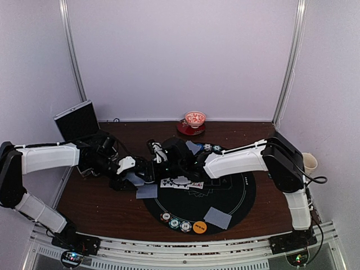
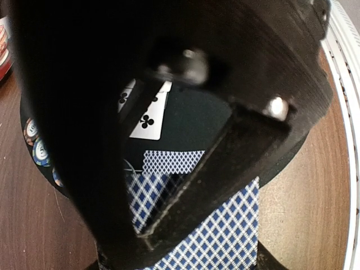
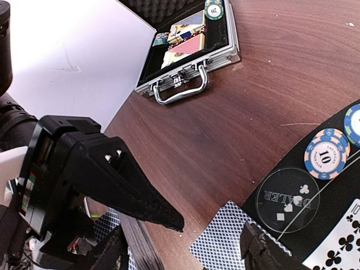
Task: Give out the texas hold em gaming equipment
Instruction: Pick up the poker card from the face-down deck piles.
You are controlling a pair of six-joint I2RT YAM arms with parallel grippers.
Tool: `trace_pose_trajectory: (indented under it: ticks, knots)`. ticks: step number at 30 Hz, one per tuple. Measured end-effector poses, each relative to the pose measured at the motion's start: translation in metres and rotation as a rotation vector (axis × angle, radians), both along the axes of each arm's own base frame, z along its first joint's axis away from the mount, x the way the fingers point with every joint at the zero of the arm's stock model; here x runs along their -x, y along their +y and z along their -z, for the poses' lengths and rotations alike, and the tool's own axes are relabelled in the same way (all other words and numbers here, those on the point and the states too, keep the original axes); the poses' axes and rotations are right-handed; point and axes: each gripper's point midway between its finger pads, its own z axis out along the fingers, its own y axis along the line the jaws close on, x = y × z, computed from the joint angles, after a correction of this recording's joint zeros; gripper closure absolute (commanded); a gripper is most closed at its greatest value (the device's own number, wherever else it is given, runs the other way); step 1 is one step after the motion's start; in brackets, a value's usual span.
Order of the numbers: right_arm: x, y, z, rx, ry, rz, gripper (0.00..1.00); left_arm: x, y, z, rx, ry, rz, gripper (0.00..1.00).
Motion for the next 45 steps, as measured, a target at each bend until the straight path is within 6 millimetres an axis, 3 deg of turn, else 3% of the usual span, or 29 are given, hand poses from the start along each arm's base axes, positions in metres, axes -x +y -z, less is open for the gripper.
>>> trace_pose_trajectory:
  ticks: [11,16,19,22,34,45]
  knots:
    - [0.003,0.005,-0.006,-0.038,0.004,-0.023,0.63,-0.001,0.001,0.001,-0.007,-0.003,-0.003,0.42]
    - [0.005,0.003,-0.005,-0.034,-0.015,-0.028,0.64,-0.001,0.001,0.001,-0.010,-0.003,-0.005,0.42]
    - [0.006,-0.002,-0.005,-0.022,-0.026,-0.023,0.52,-0.001,0.001,0.001,-0.009,-0.003,-0.005,0.42]
    - [0.005,-0.005,-0.002,-0.005,-0.033,-0.018,0.51,0.000,0.001,0.001,-0.009,-0.001,-0.004,0.42]
    - [0.010,-0.004,-0.004,0.011,-0.058,-0.031,0.77,-0.001,0.002,0.002,-0.014,-0.001,-0.006,0.42]
    - [0.010,-0.016,-0.013,0.059,-0.094,-0.011,0.91,-0.001,0.002,0.002,-0.015,-0.003,-0.007,0.42]
